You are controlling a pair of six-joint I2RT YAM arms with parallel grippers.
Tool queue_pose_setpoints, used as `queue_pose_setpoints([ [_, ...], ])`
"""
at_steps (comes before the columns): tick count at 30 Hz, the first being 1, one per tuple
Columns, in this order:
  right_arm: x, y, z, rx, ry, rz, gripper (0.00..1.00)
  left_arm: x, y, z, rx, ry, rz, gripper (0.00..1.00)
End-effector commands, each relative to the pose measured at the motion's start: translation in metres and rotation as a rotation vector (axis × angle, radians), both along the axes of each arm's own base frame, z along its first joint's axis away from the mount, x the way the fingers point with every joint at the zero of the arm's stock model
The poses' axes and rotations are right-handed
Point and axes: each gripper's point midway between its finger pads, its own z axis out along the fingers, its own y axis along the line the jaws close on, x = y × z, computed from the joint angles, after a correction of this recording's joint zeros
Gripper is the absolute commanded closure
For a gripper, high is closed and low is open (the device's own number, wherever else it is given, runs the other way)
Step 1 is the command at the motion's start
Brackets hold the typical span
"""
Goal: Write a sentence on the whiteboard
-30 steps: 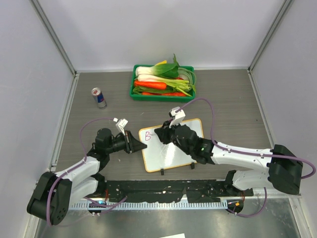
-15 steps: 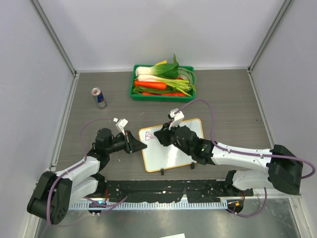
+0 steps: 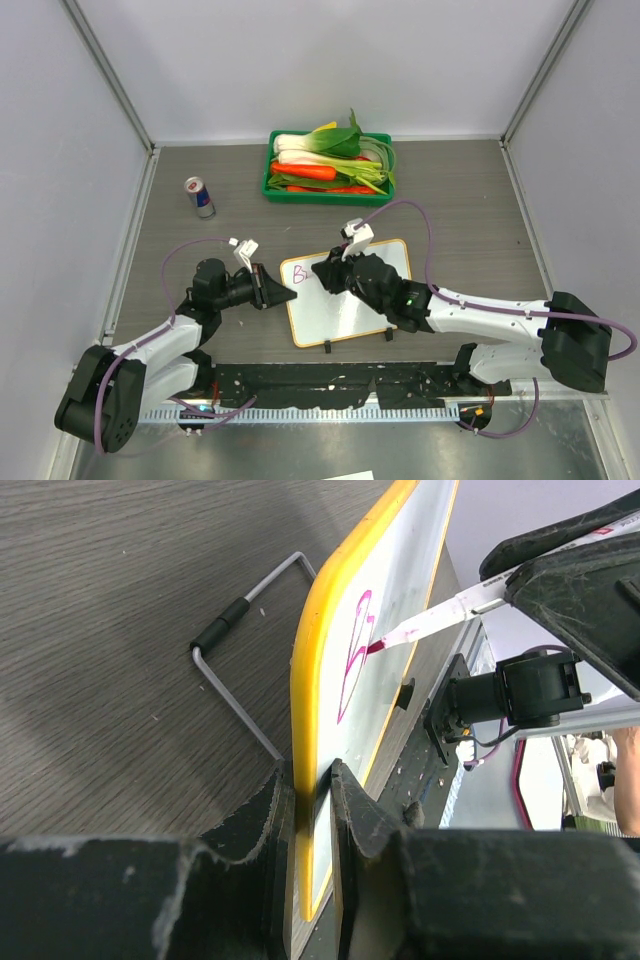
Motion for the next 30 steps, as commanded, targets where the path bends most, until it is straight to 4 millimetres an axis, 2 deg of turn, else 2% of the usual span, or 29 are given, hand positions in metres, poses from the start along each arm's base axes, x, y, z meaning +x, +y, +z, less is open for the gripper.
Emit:
queue_pose_setpoints([
  [1,0.014,-0.011,0.014,0.020,-0.047,-0.096,0.98,-0.003,-0.002,-0.002,0.008,-0.012,-0.025,1.00],
  [8,0.017,-0.012,0.016,0.024,-0.053,-0.114,0.99,-0.004,-0.002,-0.002,0.008,-0.012,-0.026,1.00],
  [18,0.020,-0.025,0.017,0.010,-0.057,-0.167,0.99,-0.003,-0.002,-0.001,0.007,-0.015,-0.023,1.00],
  [30,0.010,-0.027,-0.004,-0.026,-0.020,-0.122,0.99,-0.003,-0.002,-0.002,0.007,-0.015,-0.022,1.00],
])
